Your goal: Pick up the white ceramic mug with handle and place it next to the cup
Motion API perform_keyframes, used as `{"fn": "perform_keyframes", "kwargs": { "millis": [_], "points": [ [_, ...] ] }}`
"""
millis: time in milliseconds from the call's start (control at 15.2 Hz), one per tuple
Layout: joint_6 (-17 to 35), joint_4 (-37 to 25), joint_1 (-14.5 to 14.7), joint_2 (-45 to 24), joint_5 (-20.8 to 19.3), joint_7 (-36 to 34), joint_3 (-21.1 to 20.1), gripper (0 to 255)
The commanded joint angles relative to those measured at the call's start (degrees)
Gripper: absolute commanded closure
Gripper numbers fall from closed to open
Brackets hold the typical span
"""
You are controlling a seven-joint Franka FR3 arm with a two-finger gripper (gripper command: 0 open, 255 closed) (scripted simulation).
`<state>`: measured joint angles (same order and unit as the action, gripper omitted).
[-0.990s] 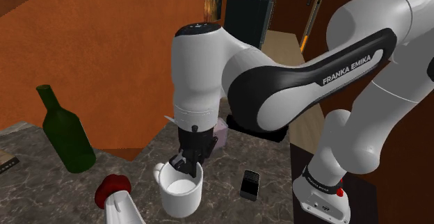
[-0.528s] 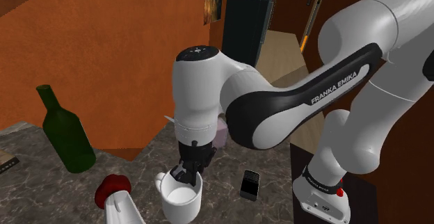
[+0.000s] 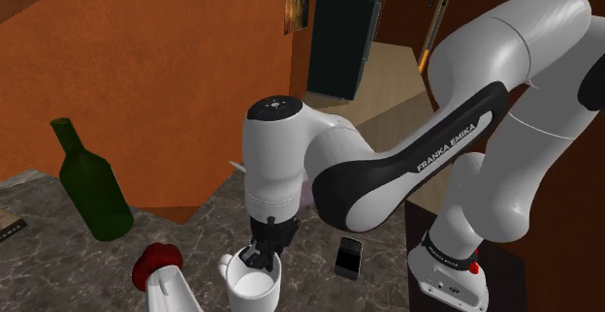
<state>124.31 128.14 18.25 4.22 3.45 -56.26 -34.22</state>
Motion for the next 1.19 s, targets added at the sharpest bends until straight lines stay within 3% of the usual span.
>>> {"fn": "perform_keyframes", "kwargs": {
  "millis": [0, 330, 792, 858, 1122],
  "points": [
    [1.6, 0.7, 0.0, -0.9, -0.6, -0.4, -0.2, 255],
    [5.4, 2.5, 0.0, -3.4, -2.2, -1.6, -0.4, 255],
    [5.4, 2.5, 0.0, -3.4, -2.2, -1.6, -0.4, 255],
    [5.4, 2.5, 0.0, -3.4, -2.2, -1.7, -0.4, 0],
    [5.4, 2.5, 0.0, -3.4, -2.2, -1.7, -0.4, 0]
  ]
}}
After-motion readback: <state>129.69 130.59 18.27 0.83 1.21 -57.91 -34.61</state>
